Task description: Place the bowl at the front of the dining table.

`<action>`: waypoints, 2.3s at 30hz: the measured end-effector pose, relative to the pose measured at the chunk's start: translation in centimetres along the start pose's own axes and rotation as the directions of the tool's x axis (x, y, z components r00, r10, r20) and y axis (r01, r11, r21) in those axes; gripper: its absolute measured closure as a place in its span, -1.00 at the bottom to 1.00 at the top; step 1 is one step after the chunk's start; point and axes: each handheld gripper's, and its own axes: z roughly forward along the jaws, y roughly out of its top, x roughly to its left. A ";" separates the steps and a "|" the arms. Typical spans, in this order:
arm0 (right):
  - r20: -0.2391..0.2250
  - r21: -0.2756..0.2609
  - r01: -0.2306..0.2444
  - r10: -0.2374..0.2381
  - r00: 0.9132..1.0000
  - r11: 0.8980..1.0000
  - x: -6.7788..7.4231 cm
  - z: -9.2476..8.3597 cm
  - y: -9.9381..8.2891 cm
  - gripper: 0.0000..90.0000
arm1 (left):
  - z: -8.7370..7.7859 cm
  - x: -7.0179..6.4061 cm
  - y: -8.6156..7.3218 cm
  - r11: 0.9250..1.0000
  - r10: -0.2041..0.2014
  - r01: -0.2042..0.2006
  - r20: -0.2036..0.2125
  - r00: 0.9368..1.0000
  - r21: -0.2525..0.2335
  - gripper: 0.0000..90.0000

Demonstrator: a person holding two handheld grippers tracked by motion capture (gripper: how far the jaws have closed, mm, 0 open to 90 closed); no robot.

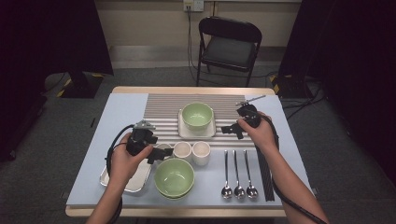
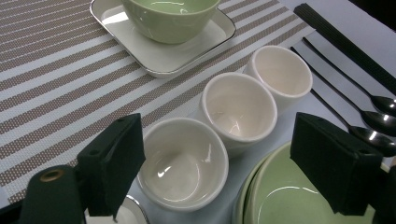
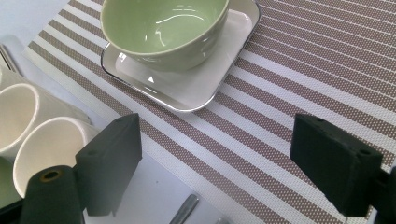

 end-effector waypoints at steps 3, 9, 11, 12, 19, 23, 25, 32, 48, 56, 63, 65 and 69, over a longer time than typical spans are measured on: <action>0.000 -0.001 -0.001 0.001 1.000 1.000 -0.1 -0.1 -0.1 -0.64 | 0.1 -0.2 0.2 1.000 0.005 -0.005 0.006 1.000 -0.002 -0.62; -0.007 -0.004 0.004 -0.004 1.000 1.000 0.0 -0.2 -0.3 -0.64 | 0.4 -0.8 0.6 1.000 0.006 -0.006 0.022 1.000 -0.005 -0.62; -0.009 -0.003 0.009 -0.009 1.000 1.000 0.1 -0.1 -0.3 -0.64 | 0.5 -1.0 0.7 1.000 0.014 -0.014 0.018 1.000 0.000 -0.62; -0.010 -0.001 0.011 -0.011 1.000 1.000 0.1 -0.1 -0.4 -0.65 | 0.5 -1.1 0.8 1.000 0.024 -0.024 0.019 1.000 0.005 -0.62; -0.010 0.006 0.019 -0.019 1.000 1.000 0.1 0.1 -0.7 -0.64 | 1.2 -1.8 1.3 0.999 0.033 -0.033 0.030 0.999 0.012 -0.62; -0.013 0.005 0.014 -0.014 1.000 1.000 -0.1 0.0 -0.9 -0.64 | 1.6 -2.2 1.5 0.999 0.034 -0.034 0.037 0.999 0.014 -0.62; -0.012 0.006 0.014 -0.014 1.000 1.000 -0.2 -0.1 -0.9 -0.65 | 1.9 -2.4 1.6 0.999 0.030 -0.030 0.047 0.998 0.011 -0.62; -0.013 -0.006 0.007 -0.007 1.000 1.000 -0.5 -0.5 -1.1 -0.64 | 2.6 -3.0 2.2 0.999 0.046 -0.047 0.052 0.998 0.019 -0.62; -0.028 0.007 0.018 -0.018 0.999 1.000 -0.4 -0.5 -1.6 -0.64 | 3.8 -4.0 2.6 0.997 0.065 -0.067 0.062 0.996 0.030 -0.61; -0.035 0.004 0.027 -0.027 0.999 1.000 -0.4 -0.4 -1.8 -0.64 | 4.2 -4.5 2.7 0.997 0.071 -0.073 0.078 0.994 0.020 -0.61; -0.039 0.008 0.031 -0.031 0.999 0.999 -0.1 -0.1 -2.0 -0.64 | 4.3 -4.8 2.9 0.997 0.075 -0.077 0.084 0.994 0.018 -0.62; -0.040 0.009 0.036 -0.036 0.999 0.999 -0.1 -0.2 -2.0 -0.64 | 4.4 -4.9 2.9 0.997 0.075 -0.076 0.088 0.993 0.012 -0.62; -0.040 0.009 0.036 -0.036 0.999 0.999 -0.1 -0.2 -2.1 -0.64 | 4.6 -5.0 2.8 0.997 0.077 -0.079 0.090 0.993 0.020 -0.61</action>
